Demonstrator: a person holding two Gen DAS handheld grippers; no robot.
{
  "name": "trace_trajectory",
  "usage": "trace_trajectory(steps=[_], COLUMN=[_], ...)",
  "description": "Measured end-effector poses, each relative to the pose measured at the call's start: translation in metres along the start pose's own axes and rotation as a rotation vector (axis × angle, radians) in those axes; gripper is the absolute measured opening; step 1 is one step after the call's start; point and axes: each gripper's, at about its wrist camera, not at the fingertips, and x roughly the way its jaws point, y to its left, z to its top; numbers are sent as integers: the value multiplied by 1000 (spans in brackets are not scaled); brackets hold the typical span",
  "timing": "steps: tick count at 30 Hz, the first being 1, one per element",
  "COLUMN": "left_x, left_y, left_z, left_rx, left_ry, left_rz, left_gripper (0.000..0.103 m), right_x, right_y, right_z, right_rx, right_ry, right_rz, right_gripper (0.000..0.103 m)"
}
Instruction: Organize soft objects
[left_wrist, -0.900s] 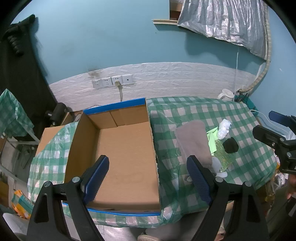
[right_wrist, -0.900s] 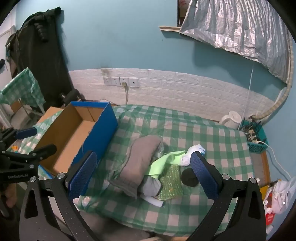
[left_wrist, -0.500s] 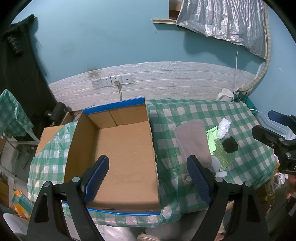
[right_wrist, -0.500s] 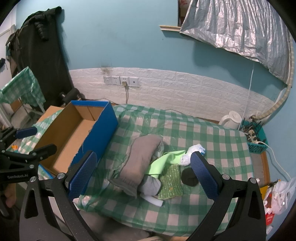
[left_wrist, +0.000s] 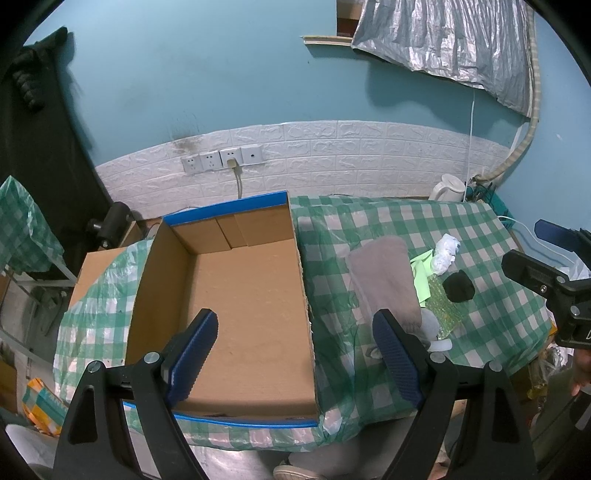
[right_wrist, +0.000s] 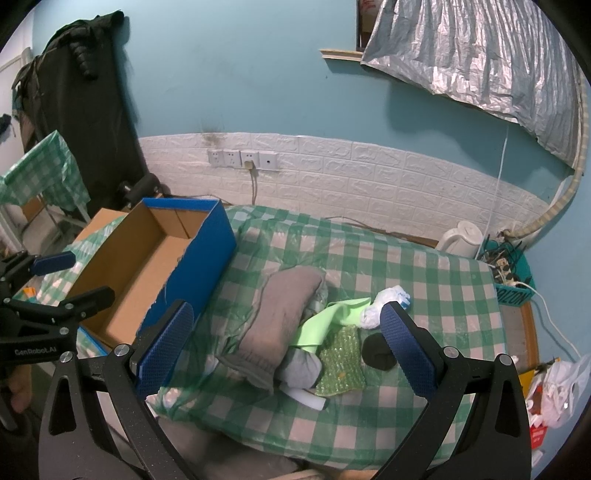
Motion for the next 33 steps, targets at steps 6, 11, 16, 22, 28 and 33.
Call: trace_trajectory(steps=[6,11,16,22,28,33], left_x=[0,0,0,0,0,-3], left_y=[-1,-1,-2,-2,-1,-12], left_z=[-1,-1,-1,-1,0,-11], left_rx=[4,2,2,0,2,-5], left_ry=[1,2,3,5,6,11], left_rz=[-1,-1,-1,-2,-5,-12], left_gripper=[87,87,87,87,87,87], right_x=[1,1,1,1,1,1], right_y=[0,0,0,0,0,0], right_z=[0,-1,-1,-1,-1,0], right_rx=[0,-1,-1,-1,-3,-2], right_ry=[1,2,3,5,7,7], right_rz=[-1,0,0,-1,0,-1], right_gripper=[101,101,101,101,101,101])
